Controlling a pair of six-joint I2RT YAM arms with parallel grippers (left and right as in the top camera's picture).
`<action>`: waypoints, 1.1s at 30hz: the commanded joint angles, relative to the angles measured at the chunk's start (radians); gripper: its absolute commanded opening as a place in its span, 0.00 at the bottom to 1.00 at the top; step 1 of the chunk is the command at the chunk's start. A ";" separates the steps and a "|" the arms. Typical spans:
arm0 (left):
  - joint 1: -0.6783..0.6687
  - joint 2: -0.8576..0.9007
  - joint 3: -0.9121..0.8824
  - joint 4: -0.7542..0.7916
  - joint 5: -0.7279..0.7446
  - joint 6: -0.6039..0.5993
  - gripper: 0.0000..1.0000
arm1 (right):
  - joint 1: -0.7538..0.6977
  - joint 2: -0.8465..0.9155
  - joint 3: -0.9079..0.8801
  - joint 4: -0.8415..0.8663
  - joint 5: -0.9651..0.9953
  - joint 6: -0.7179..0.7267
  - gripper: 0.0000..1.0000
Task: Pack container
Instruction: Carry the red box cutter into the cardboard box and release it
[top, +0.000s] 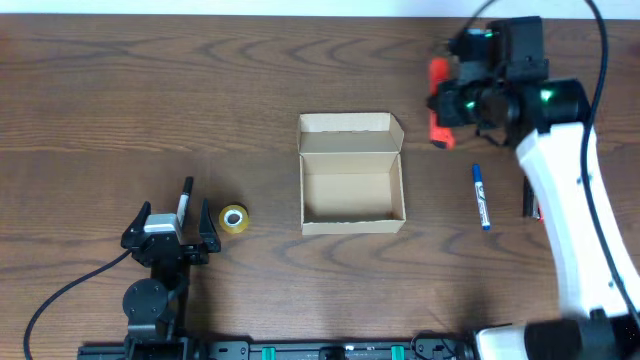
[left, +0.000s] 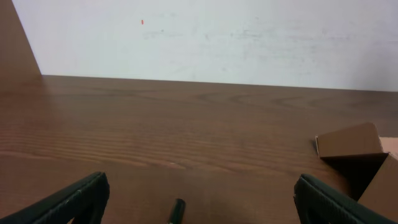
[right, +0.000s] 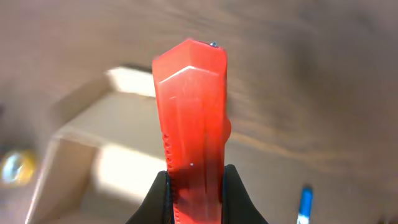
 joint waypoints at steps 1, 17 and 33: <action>0.003 -0.007 -0.013 -0.051 -0.018 0.011 0.95 | 0.138 0.002 -0.007 -0.053 -0.023 -0.257 0.01; 0.003 -0.007 -0.013 -0.051 -0.018 0.011 0.96 | 0.346 0.119 -0.009 -0.256 -0.118 -1.089 0.01; 0.003 -0.007 -0.013 -0.051 -0.018 0.011 0.95 | 0.326 0.499 -0.009 -0.158 -0.059 -1.087 0.01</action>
